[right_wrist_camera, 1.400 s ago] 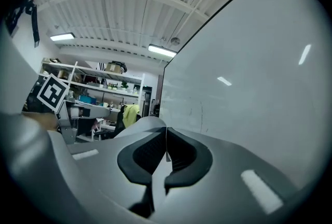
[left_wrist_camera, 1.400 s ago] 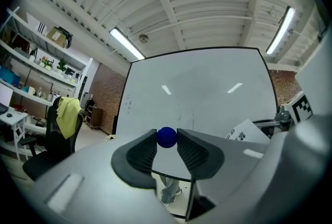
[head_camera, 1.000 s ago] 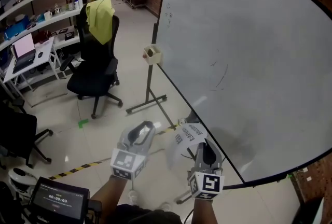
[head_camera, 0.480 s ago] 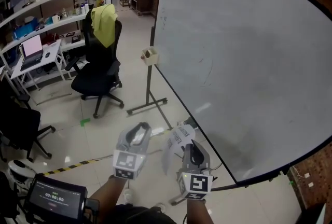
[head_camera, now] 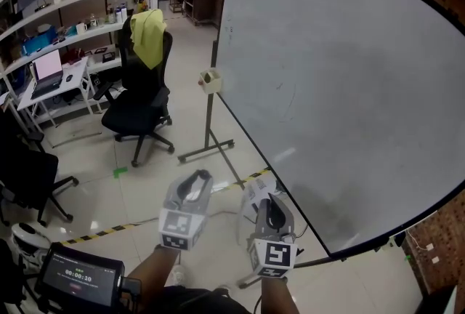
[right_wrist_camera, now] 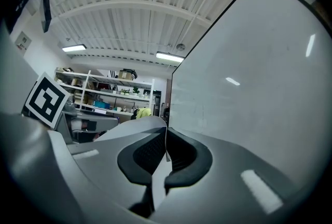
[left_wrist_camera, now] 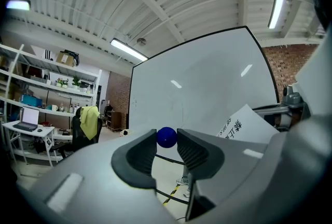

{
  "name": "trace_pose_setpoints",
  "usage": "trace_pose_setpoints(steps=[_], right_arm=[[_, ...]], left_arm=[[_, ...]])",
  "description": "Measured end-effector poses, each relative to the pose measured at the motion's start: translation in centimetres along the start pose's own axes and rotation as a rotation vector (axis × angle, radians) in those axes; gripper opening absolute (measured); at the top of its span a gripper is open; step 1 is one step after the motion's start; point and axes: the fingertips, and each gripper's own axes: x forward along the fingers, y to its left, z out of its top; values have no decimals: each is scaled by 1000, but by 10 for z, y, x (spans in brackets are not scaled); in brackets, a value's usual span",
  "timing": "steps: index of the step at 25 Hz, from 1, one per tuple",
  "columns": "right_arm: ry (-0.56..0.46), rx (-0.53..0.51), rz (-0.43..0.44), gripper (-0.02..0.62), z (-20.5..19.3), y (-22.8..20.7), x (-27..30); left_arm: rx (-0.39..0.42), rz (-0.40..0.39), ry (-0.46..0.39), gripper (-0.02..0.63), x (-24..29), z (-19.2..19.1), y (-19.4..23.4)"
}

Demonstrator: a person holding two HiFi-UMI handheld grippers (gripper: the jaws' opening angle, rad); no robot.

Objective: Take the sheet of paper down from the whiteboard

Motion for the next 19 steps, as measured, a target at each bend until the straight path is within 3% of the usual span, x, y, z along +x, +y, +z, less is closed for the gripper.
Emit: trace_pose_setpoints(steps=[19], right_arm=[[-52,1,13,12,8,9,2]], left_arm=[[7,-3,-34,123,1,1,-5]])
